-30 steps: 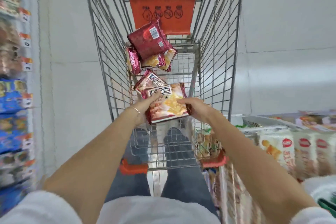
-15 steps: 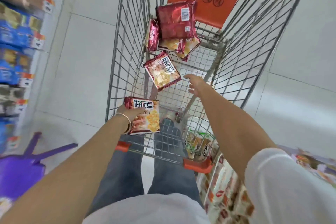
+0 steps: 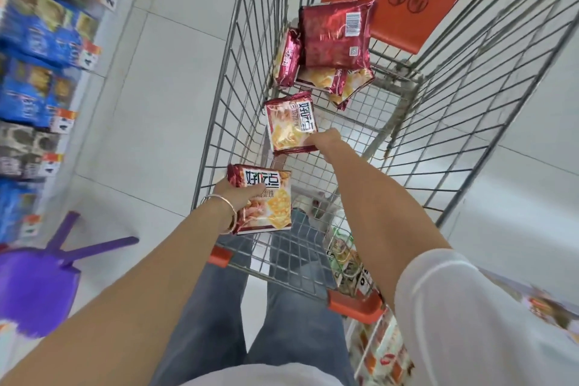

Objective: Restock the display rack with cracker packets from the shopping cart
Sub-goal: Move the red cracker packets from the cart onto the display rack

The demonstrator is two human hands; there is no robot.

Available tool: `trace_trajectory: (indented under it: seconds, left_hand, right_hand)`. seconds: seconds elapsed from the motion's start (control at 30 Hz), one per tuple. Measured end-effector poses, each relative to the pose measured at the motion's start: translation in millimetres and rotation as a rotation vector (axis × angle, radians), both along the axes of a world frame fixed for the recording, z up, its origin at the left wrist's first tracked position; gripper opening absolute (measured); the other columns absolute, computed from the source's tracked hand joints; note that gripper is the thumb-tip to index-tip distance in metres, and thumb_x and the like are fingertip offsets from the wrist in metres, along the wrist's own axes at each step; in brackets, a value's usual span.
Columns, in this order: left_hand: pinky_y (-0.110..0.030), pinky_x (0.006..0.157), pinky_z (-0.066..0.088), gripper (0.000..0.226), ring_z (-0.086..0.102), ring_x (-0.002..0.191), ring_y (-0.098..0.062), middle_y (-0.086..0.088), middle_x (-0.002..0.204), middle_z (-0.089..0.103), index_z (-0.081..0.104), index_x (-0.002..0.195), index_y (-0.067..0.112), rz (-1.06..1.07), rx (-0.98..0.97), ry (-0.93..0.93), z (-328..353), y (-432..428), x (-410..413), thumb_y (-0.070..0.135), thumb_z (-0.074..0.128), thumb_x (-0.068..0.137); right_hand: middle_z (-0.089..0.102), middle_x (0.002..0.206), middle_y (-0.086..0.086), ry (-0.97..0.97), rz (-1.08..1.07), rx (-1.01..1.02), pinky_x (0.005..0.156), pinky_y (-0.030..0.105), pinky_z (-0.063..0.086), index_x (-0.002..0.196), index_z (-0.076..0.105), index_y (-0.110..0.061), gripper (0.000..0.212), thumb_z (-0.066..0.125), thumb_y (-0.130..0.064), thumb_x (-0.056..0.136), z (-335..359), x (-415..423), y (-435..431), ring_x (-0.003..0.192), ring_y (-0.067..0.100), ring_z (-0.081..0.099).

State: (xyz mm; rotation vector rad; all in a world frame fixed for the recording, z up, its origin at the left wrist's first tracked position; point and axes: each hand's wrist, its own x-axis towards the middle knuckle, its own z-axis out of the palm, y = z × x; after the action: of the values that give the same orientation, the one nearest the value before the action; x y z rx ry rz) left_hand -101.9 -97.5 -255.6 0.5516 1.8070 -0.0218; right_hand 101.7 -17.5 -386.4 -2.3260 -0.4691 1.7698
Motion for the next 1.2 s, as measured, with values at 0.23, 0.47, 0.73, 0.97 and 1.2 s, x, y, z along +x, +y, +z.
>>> trace_trajectory:
  seconds: [0.23, 0.47, 0.73, 0.97, 1.2]
  left_hand:
    - [-0.023, 0.064, 0.044, 0.036, 0.057, 0.072, -0.01, -0.012, 0.114, 0.069, 0.066, 0.121, 0.007, -0.001, -0.024, -0.024, 5, 1, 1, 0.022, 0.075, 0.09]
    - [-0.024, 0.068, 0.045, 0.054, 0.055, 0.072, -0.015, -0.012, 0.11, 0.064, 0.056, 0.13, 0.0, 0.045, -0.04, 0.013, 1, 2, 1, 0.029, 0.076, 0.089]
    - [-0.035, 0.076, 0.048, 0.062, 0.061, 0.082, -0.022, -0.016, 0.128, 0.063, 0.054, 0.133, 0.003, 0.089, -0.062, -0.04, 14, 9, 16, 0.044, 0.071, 0.09]
    - [-0.048, 0.094, 0.055, 0.074, 0.067, 0.101, -0.03, -0.011, 0.123, 0.066, 0.05, 0.121, 0.009, 0.083, -0.048, -0.137, 52, 26, 29, 0.07, 0.063, 0.082]
    - [-0.052, 0.094, 0.054, 0.117, 0.067, 0.11, -0.028, -0.008, 0.121, 0.069, 0.06, 0.122, 0.006, 0.105, -0.163, -0.336, 76, 59, 30, 0.101, 0.029, 0.06]
  right_hand:
    - [0.066, 0.101, 0.015, 0.16, -0.097, -0.082, 0.093, 0.039, 0.055, 0.103, 0.061, 0.005, 0.022, 0.074, 0.0, 0.086, -12, -28, -9, 0.094, 0.023, 0.057]
    - [0.068, 0.087, 0.011, 0.285, -0.19, -0.035, 0.045, 0.019, 0.05, 0.111, 0.062, 0.004, 0.037, 0.079, 0.003, 0.078, 4, -30, -3, 0.069, 0.017, 0.065]
    - [0.049, 0.075, 0.008, -0.039, 0.144, 0.181, 0.056, 0.029, 0.039, 0.077, 0.051, -0.01, 0.017, 0.068, -0.009, 0.078, 83, 55, 21, 0.062, 0.018, 0.045]
    - [0.069, 0.115, 0.01, 0.534, 0.097, 0.011, 0.101, 0.041, 0.052, 0.113, 0.059, -0.007, 0.037, 0.073, -0.011, 0.079, 161, 123, 4, 0.107, 0.025, 0.066]
    - [0.073, 0.115, 0.011, 0.614, -0.19, 0.121, 0.09, 0.043, 0.054, 0.118, 0.061, -0.01, 0.034, 0.068, -0.027, 0.089, 172, 82, -20, 0.1, 0.028, 0.07]
